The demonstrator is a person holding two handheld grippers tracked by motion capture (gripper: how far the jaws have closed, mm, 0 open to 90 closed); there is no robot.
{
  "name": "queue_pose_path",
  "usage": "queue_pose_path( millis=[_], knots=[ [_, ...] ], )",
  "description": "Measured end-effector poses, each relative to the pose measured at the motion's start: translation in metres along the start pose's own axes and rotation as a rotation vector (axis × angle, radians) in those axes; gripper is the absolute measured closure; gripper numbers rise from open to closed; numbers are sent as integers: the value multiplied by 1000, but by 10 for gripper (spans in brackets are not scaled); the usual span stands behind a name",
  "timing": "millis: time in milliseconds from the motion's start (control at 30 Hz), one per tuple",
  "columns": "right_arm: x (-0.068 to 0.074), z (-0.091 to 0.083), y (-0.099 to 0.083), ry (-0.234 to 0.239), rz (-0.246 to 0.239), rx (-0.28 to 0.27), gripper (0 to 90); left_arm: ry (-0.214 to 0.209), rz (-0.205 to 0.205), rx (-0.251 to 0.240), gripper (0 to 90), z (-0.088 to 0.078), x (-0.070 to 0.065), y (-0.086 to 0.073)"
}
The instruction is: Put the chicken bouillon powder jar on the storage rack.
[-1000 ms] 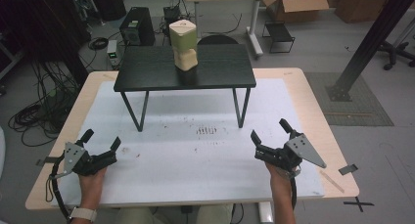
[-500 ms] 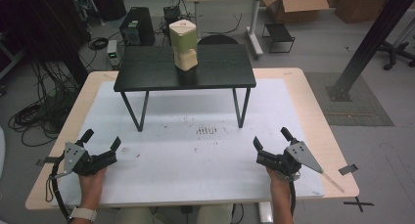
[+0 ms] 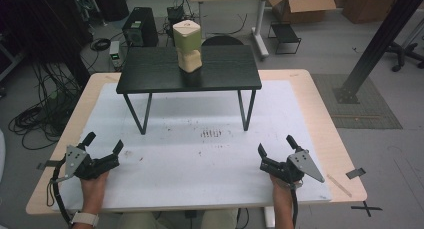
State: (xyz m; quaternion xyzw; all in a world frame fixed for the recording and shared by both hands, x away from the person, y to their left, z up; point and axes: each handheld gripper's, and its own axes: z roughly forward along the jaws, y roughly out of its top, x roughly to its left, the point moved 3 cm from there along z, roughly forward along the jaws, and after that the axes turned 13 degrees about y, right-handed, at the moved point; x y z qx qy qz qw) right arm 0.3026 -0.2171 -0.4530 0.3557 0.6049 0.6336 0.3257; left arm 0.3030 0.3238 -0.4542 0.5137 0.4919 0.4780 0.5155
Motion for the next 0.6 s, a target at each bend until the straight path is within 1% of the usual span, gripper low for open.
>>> queue_pose_path(
  millis=[67, 133, 200, 267, 600],
  knots=[
    [1, 0, 0, -9, -13, -6, 0, 1, -1, 0, 2, 0, 0, 0],
    [4, 0, -1, -17, -46, -6, 0, 1, 0, 0, 2, 0, 0, 0],
    [7, 1, -1, -20, -73, 6, 0, 1, 0, 0, 2, 0, 0, 0],
    [6, 0, -1, -21, -63, 2, 0, 1, -1, -1, 3, 0, 0, 0],
    [7, 0, -1, -21, -71, 1, 0, 1, -6, -3, 2, 0, 1, 0]
  ],
)
